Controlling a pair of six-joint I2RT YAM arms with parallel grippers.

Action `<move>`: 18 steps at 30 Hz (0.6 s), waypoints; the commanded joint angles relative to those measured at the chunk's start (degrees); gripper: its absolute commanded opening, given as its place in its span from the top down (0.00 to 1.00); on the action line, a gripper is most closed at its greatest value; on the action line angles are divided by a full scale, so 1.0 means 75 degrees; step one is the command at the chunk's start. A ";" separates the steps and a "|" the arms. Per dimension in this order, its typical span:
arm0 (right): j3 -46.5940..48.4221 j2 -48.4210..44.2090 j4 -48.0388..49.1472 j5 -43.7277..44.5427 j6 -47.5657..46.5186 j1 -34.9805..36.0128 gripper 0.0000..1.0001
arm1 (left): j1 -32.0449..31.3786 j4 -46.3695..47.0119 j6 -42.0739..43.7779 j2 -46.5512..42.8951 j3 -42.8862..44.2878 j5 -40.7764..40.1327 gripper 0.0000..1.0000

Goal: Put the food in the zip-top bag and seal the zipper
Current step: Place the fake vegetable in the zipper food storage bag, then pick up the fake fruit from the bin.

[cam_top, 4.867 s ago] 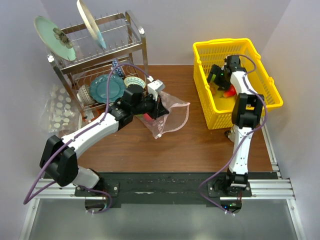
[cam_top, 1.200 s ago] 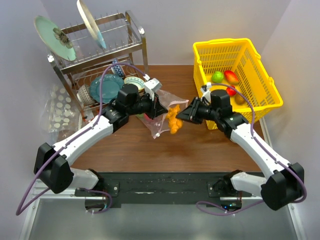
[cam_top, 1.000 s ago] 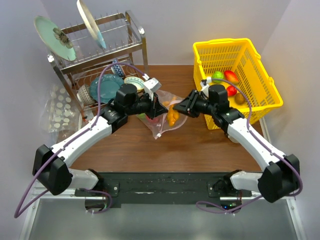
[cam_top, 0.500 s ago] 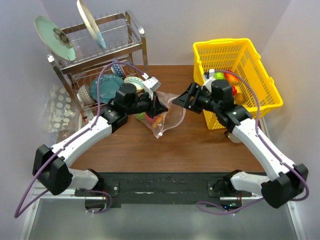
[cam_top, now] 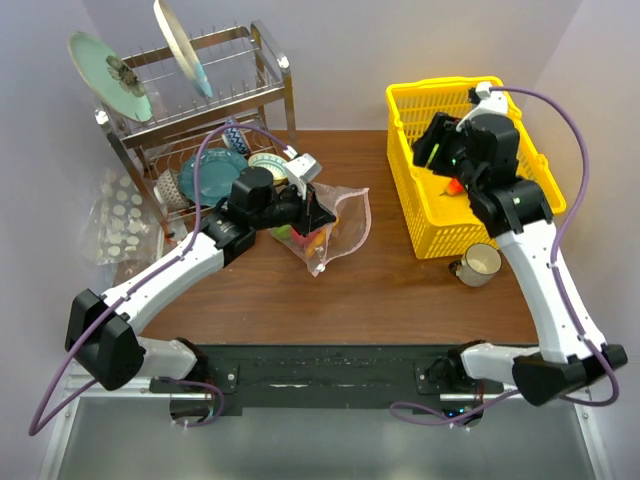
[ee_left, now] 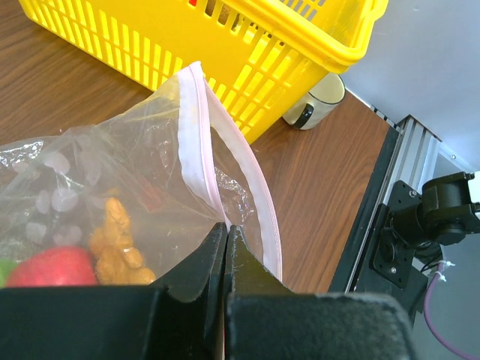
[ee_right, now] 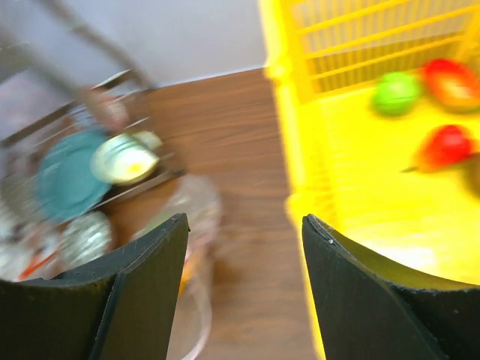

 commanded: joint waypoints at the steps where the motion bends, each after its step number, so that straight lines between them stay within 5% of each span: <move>1: 0.0480 0.0889 -0.0050 0.1159 -0.0778 -0.0687 0.34 | 0.0029 0.0140 0.0032 -0.0100 0.0121 -0.0082 1.00; 10: 0.1277 0.2930 0.0020 0.1008 -0.0850 -0.1987 0.33 | 0.0029 0.0140 0.0055 -0.0065 0.0121 -0.0035 1.00; 14: 0.1453 0.3971 0.0137 0.0961 -0.0639 -0.2352 0.14 | 0.0029 0.0140 0.0067 0.0017 0.0121 -0.0047 1.00; 18: 0.1594 0.4757 0.0359 0.0727 -0.0381 -0.2667 0.08 | 0.0029 0.0129 0.0090 0.0169 0.0156 0.0011 1.00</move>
